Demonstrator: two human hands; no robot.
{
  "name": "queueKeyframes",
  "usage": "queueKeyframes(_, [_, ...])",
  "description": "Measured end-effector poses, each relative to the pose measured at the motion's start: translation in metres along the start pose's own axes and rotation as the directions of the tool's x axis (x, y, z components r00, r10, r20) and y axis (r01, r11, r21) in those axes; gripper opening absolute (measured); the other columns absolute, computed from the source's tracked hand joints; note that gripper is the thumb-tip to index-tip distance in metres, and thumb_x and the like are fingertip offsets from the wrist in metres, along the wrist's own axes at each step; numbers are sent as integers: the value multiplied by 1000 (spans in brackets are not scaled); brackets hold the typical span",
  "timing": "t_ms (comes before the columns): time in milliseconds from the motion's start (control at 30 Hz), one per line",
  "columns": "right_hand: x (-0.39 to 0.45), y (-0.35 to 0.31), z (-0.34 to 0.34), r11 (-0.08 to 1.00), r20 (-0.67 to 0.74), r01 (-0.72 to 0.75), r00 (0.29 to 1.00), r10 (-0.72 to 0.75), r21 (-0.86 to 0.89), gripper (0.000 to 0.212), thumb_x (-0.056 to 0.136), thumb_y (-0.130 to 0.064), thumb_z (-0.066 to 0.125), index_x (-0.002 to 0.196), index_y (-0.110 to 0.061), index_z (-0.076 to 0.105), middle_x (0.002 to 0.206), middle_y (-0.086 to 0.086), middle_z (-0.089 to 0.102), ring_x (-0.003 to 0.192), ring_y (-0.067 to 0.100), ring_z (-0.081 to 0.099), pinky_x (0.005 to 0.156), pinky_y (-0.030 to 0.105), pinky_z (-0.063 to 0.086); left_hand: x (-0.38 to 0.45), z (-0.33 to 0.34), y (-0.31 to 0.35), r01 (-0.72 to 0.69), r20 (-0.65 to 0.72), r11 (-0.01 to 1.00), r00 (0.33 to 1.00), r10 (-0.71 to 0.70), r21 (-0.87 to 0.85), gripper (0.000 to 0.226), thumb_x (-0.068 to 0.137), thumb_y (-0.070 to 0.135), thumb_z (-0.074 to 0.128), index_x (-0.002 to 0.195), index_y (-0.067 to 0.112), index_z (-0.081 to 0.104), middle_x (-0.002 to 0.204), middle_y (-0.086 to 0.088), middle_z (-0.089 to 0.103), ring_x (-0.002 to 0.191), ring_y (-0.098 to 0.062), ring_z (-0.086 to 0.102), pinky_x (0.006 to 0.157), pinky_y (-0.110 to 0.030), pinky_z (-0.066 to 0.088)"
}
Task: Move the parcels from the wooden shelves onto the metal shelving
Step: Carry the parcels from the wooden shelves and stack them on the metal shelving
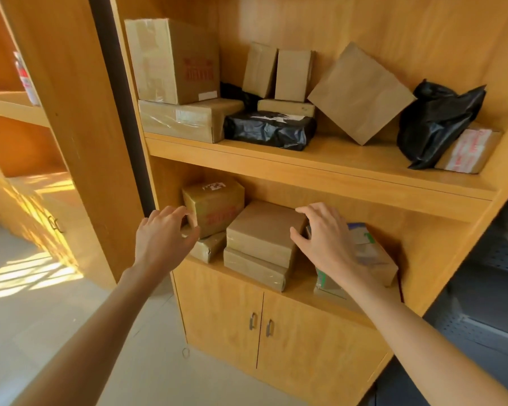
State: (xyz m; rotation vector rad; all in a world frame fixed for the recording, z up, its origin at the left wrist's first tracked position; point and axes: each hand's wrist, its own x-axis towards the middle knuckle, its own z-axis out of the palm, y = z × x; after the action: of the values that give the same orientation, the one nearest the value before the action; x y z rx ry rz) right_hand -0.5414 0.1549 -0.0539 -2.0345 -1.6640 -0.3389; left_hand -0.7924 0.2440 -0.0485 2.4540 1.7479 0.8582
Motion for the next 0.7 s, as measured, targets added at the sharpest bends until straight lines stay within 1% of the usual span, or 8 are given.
queueKeyframes(67, [24,0,5,1000,-13,14,1000,-14,8,42,91,-37,57,127,-16,56,123,4,54,114,23,48,94,33,37,20,5,-2,1,-11,1000,1000,-1,-14,40,91,41,58,125,19,59,128,-4,59,121,-28,51,99,-43,40])
queueKeyframes(167, [62,-2,11,998,-54,36,998,-33,48,41,91,-37,58,126,-15,57,124,5,55,115,24,49,93,35,39,50,7,-2,-6,-40,1000,999,5,-15,40,90,40,59,124,19,60,128,-6,60,121,-29,51,99,-45,40])
queueKeyframes(267, [107,-12,16,993,-82,64,995,-57,97,43,92,-37,58,129,-15,55,128,5,53,119,23,47,96,33,38,88,-1,-12,-7,-105,1000,994,9,15,42,90,41,59,125,19,60,130,-7,59,121,-31,51,99,-48,40])
queueKeyframes(400, [161,-38,25,976,-157,139,981,-113,167,43,90,-36,60,127,-13,57,125,7,56,117,23,50,96,33,38,139,-15,-34,8,-201,998,980,6,65,46,89,44,59,127,20,58,131,-8,57,121,-31,51,97,-48,41])
queueKeyframes(567, [206,-72,45,963,-163,210,970,-183,169,45,92,-37,58,131,-15,54,128,6,53,122,22,46,99,33,36,188,-19,-59,13,-261,997,965,6,70,50,88,44,61,131,19,55,133,-10,55,122,-33,49,97,-49,41])
queueKeyframes(700, [243,-98,57,960,-218,221,959,-182,171,46,91,-37,59,131,-14,54,128,6,53,121,23,46,97,33,38,234,-16,-81,-19,-292,999,956,29,37,56,87,47,60,135,20,50,134,-11,53,122,-33,48,98,-50,41])
